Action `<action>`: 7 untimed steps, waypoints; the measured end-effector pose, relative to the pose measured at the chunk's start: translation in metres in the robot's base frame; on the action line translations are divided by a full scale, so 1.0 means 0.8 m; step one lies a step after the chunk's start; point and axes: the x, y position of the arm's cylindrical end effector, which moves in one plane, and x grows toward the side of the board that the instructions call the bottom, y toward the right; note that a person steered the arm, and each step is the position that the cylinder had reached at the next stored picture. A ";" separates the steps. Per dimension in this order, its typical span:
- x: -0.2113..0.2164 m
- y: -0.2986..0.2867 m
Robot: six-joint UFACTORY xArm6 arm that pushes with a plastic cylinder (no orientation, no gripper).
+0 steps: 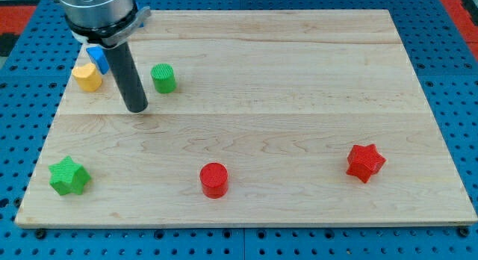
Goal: Move the blue cube to the top of the yellow hexagon
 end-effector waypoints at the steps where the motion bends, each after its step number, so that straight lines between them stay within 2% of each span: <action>1: 0.005 0.015; 2: 0.054 0.044; 4: 0.057 0.051; 5: 0.058 0.112; 6: 0.061 0.252; 7: 0.048 0.328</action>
